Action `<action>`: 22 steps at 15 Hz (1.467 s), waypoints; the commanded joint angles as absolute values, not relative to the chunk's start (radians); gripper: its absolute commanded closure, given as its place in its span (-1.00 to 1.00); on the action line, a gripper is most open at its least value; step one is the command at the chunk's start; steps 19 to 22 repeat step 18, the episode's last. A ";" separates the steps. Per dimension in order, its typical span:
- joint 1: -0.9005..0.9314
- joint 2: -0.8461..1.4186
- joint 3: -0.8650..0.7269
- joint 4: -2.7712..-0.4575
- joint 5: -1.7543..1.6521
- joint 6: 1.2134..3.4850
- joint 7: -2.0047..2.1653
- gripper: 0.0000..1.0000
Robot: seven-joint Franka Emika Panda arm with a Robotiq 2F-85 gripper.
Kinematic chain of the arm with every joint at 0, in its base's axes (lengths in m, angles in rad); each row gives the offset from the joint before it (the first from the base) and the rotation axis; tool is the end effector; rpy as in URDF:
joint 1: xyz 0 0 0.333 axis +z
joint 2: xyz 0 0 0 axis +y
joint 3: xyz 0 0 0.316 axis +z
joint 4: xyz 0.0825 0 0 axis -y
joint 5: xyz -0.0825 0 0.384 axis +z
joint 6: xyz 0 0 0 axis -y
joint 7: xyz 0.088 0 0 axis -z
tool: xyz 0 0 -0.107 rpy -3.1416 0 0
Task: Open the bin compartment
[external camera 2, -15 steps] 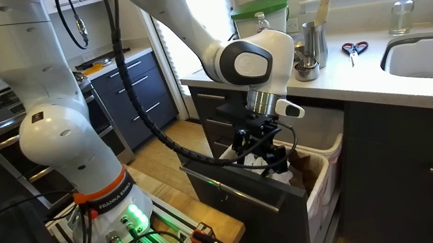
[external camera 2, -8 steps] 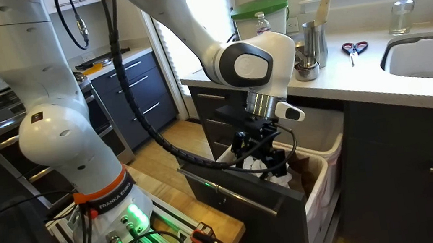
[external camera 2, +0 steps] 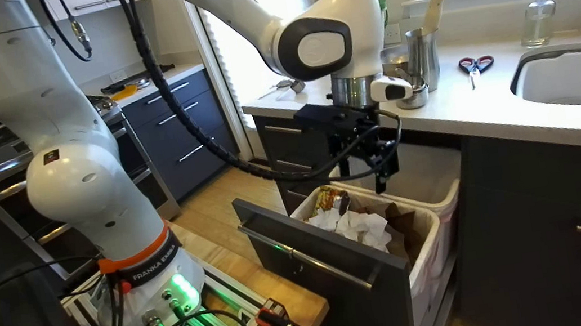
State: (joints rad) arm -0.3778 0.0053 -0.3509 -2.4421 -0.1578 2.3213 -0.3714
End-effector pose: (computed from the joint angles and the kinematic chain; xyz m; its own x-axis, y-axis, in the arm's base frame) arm 0.3467 -0.3134 0.2893 0.9574 -0.2407 -0.1593 -0.2360 -0.9706 0.0478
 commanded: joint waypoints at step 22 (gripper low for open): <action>-0.096 -0.444 -0.352 -2.627 0.248 2.613 -0.520 -1.00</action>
